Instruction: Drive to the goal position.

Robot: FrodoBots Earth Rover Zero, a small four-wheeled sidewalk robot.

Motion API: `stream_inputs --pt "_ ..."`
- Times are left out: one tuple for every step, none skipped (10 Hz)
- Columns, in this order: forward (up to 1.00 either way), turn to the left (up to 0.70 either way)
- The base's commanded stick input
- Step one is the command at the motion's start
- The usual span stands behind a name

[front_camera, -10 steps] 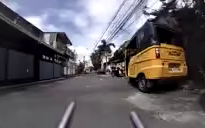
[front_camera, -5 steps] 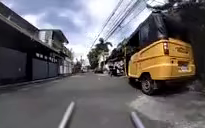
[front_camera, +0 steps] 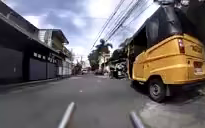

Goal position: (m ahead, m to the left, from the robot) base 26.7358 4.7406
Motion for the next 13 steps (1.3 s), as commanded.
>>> stream_inputs --pt "0.85 -0.34" --pt "0.85 -0.34" --pt "0.85 -0.34" --pt "0.85 -0.34" --pt "0.85 -0.08" --pt "0.85 0.0" --pt "0.85 0.0" --pt "0.85 0.0" --pt "0.85 0.0" --pt "0.85 0.0" --pt "0.85 0.0" --pt "0.85 0.0" --pt "0.85 0.0"
